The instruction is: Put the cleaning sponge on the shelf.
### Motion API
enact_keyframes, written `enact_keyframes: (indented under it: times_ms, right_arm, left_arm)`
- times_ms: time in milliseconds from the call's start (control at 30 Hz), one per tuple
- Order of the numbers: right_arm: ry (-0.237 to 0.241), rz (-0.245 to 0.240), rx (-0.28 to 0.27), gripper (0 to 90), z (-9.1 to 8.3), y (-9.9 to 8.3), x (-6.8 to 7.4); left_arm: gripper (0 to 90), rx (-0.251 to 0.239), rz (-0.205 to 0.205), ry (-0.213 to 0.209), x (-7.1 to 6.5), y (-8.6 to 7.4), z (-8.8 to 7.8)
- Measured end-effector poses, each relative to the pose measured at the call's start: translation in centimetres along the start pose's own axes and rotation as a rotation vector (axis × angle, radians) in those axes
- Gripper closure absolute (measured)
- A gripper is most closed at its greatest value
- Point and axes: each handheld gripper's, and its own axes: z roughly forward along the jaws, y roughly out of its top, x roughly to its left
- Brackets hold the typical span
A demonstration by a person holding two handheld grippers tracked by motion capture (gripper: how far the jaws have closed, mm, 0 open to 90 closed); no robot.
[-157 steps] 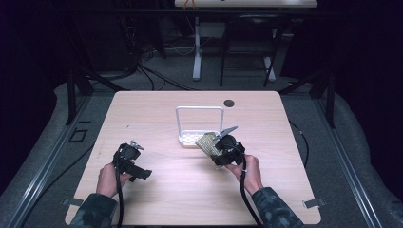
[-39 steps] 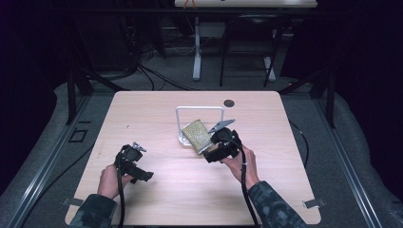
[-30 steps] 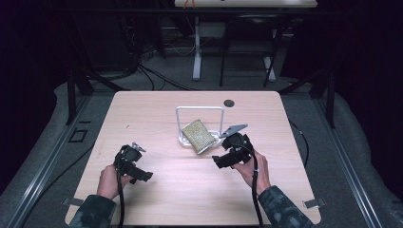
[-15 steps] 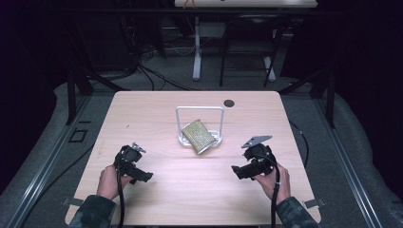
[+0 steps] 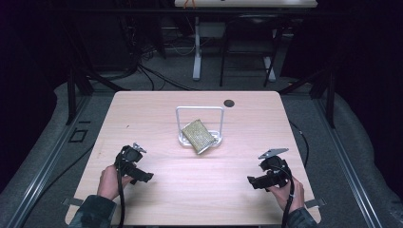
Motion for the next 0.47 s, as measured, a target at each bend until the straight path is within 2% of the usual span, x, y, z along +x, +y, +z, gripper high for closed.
enact_keyframes:
  times_ms: [67,267,333,467]
  right_arm:
    - [-0.001,0.003,0.017,9.2,0.24,-0.14,-0.1]
    - [-0.02,-0.002,0.008,9.2,0.44,-0.16,-0.41]
    - [-0.02,-0.003,0.025,9.2,0.47,-0.18,-0.46]
    - [-0.029,-0.014,0.021,9.2,0.61,-0.18,-0.44]
  left_arm:
    - [2.9,-0.001,0.001,-0.002,0.03,0.03,0.02]
    - [2.9,0.001,0.004,-0.003,0.03,0.06,0.02]
    - [2.8,0.002,0.006,-0.001,-0.01,0.08,0.01]
    - [2.8,0.0,0.007,-0.002,-0.03,0.06,0.0]
